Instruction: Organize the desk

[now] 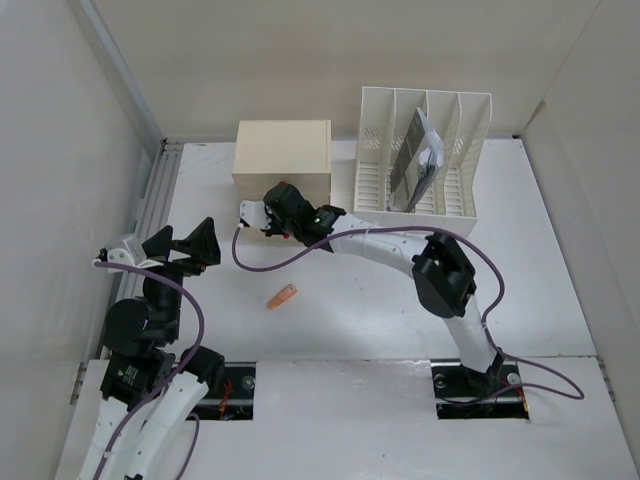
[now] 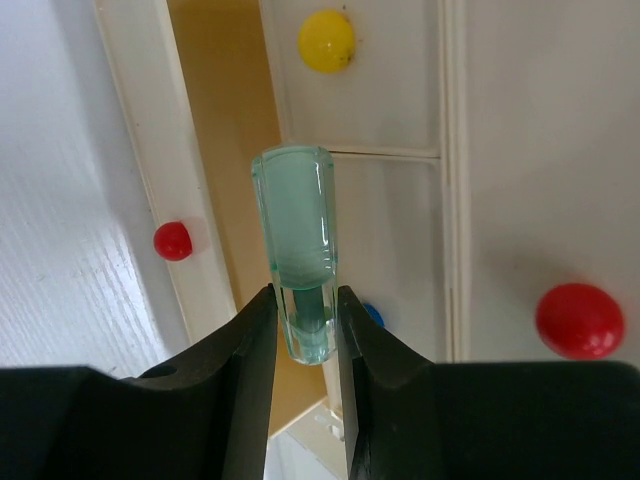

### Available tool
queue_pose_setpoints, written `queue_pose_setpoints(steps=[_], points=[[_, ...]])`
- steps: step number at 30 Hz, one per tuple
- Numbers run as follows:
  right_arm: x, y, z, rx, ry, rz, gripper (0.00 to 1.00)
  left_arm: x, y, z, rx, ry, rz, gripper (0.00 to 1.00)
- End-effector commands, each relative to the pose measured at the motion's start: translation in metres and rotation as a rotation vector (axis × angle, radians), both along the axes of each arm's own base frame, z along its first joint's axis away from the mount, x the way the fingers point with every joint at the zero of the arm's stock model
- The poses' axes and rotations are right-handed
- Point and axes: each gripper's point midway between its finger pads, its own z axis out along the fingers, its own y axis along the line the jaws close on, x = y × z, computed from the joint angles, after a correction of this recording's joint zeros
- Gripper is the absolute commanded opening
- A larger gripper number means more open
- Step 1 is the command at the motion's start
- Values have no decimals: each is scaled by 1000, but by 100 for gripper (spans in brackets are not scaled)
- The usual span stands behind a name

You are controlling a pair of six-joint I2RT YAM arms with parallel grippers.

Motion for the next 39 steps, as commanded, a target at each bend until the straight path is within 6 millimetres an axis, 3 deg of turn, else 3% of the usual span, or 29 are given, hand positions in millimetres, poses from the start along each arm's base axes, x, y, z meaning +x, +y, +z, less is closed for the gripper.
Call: queue_pose_setpoints(steps=[1, 7, 11, 14, 15, 19, 31, 39], points=[[7, 8, 15, 46, -48, -30, 2, -3, 1, 13, -5, -53, 0, 100], [10, 9, -2, 24, -40, -38, 4, -3, 1, 13, -5, -53, 0, 100], [10, 8, -1, 21, -45, -45, 9, -3, 1, 13, -5, -53, 0, 100], [11, 8, -7, 13, -40, -45, 20, -3, 1, 13, -5, -53, 0, 100], [11, 8, -7, 13, -40, -45, 28, -3, 1, 13, -5, -53, 0, 100], [11, 8, -7, 13, -40, -45, 37, -3, 1, 13, -5, -53, 0, 100], [5, 8, 3, 23, -25, -22, 38, -3, 3, 13, -8, -52, 9, 100], [-1, 8, 26, 65, -23, -2, 39, -3, 3, 13, -8, -52, 9, 100]])
